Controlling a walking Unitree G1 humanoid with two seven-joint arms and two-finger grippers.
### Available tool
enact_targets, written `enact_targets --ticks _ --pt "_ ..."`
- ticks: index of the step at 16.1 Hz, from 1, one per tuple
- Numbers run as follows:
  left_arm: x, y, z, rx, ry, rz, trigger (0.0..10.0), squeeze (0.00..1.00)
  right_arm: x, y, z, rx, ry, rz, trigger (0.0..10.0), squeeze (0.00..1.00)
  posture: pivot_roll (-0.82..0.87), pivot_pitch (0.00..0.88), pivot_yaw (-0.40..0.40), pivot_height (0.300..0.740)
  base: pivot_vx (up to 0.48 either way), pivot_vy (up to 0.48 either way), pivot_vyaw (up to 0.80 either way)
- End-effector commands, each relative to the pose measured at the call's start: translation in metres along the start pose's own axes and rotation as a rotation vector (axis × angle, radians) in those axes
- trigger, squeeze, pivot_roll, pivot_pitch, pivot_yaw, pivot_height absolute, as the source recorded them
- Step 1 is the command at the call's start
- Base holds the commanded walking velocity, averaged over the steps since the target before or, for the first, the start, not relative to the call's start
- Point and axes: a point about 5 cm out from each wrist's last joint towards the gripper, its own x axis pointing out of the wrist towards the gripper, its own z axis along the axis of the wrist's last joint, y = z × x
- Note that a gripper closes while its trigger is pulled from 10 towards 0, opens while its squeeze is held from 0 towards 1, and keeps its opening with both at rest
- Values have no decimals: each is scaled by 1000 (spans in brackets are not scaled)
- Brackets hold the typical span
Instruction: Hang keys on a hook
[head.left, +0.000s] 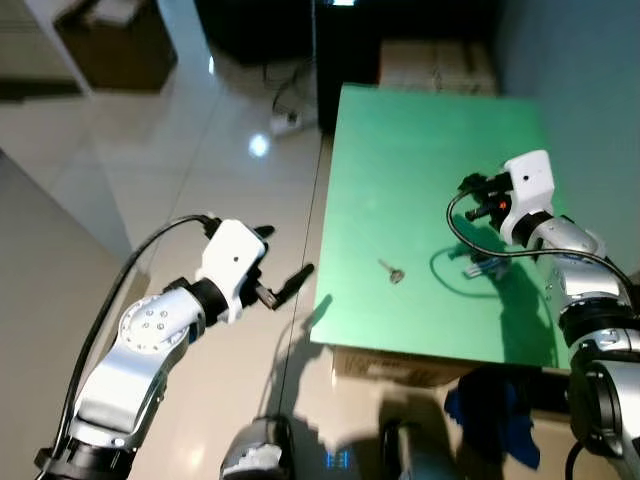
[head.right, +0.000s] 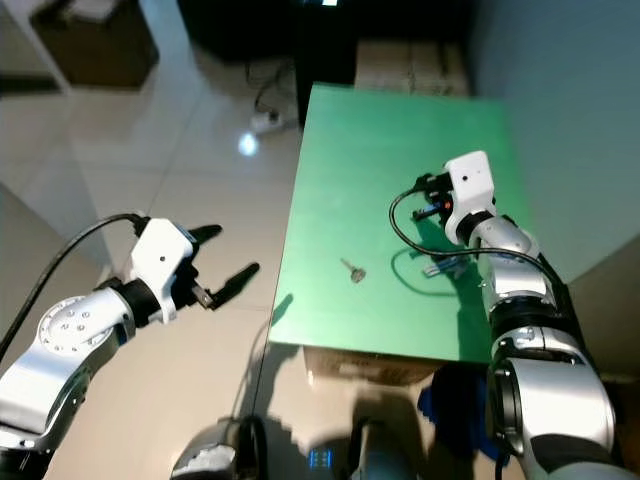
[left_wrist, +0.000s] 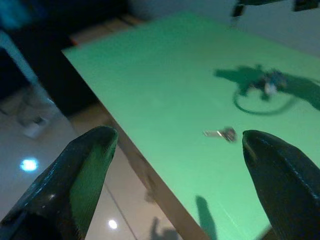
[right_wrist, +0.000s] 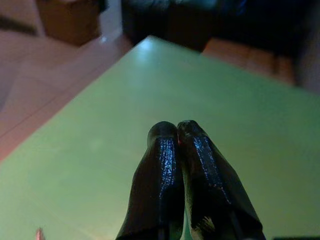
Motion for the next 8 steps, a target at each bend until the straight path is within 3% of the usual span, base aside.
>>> enact_targets --ticks 1,4,5,6,8 --pt "-1 9 1 17 -20 69 10000 0 -5 0 -2 47 -63 -108 0 0 -36 23 38 740 0 0 0" --pt "-2 15 1 23 -37 119 10000 0 -11 2 -6 128 -136 -252 0 0 -31 2 35 740 0 0 0" --pt "-1 15 -1 26 -45 136 10000 0 -22 3 -9 211 -202 -421 0 0 -27 0 27 740 0 0 0" --pt "-1 15 -3 27 -47 144 10000 0 -32 7 -9 173 -257 -550 0 0 -26 0 26 740 0 0 0" --pt "-1 17 -4 29 -46 148 10000 0 -38 14 -6 94 -295 -605 0 0 -25 0 25 740 0 0 0"
